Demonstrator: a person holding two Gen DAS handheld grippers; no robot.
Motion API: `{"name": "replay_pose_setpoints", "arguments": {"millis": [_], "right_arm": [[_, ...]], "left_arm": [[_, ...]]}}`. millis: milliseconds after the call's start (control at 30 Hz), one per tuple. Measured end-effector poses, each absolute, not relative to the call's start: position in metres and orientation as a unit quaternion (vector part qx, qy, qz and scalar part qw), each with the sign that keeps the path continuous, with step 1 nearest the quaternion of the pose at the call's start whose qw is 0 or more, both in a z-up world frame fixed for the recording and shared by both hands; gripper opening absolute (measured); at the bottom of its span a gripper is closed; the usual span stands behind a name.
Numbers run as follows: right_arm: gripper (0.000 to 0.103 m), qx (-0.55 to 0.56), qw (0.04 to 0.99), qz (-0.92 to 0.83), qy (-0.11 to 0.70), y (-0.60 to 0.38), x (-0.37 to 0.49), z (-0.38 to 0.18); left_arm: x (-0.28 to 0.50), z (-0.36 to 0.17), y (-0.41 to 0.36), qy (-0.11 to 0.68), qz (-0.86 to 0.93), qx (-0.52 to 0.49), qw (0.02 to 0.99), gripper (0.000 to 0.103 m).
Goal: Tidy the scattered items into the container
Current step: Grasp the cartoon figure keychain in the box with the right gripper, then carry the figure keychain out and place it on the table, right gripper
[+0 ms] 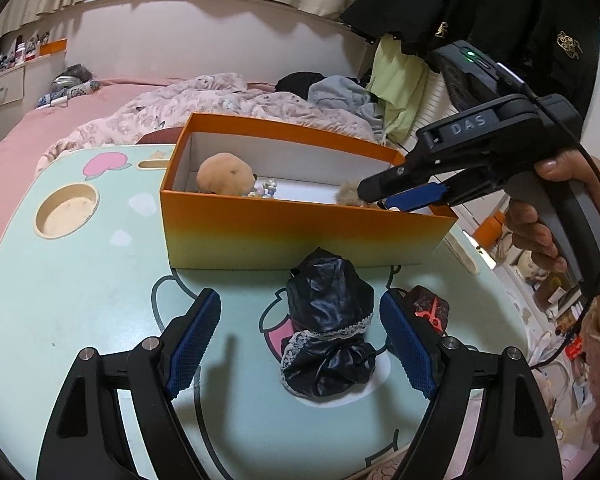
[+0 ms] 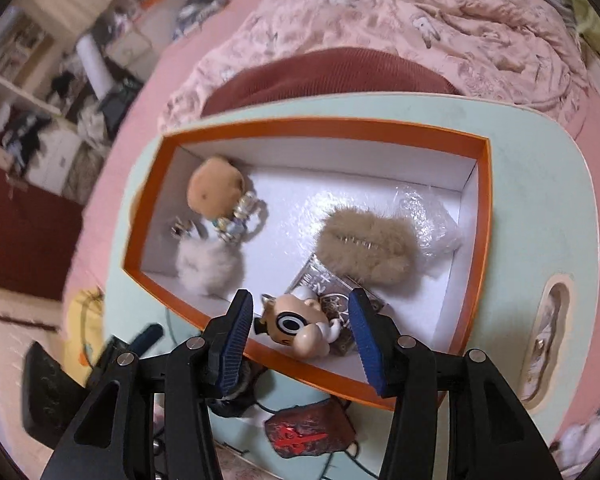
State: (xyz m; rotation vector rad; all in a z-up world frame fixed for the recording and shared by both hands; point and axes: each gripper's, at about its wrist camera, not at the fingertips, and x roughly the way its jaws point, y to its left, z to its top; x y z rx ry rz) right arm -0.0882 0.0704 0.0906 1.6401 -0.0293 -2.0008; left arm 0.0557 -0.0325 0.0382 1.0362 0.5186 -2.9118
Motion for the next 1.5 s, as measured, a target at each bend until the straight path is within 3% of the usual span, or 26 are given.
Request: {"name": "replay_pose_setpoints", "arguments": {"millis": [367,533,900,1167,1500], "right_arm": [[0.033,0.615,0.235,-0.738,0.146,0.049,-0.097,0.073],[0.032,0.6,0.258,-0.75,0.1,0.062,-0.1,0.08],[0.032,0.465,0.328,-0.82,-0.05,0.122,-0.044,0.151],[0.033,0.453,0.319,-0.824,-0.119,0.166,0.006,0.109],[0.033,0.433,0.276,-0.846,-0.142,0.168,0.029,0.051]], "left_arm": [[0.056,0.037,-0.029,0.165,-0.928,0.335,0.006,0.082],[0.056,0.036,-0.032,0.171,-0.926,0.336,0.008,0.082],[0.05,0.03,-0.054,0.211,-0.913,0.347,0.021,0.082],[0.03,0.023,-0.067,0.231,-0.905,0.357,0.023,0.082],[0.048,0.037,-0.062,0.221,-0.918,0.331,0.003,0.082]]}}
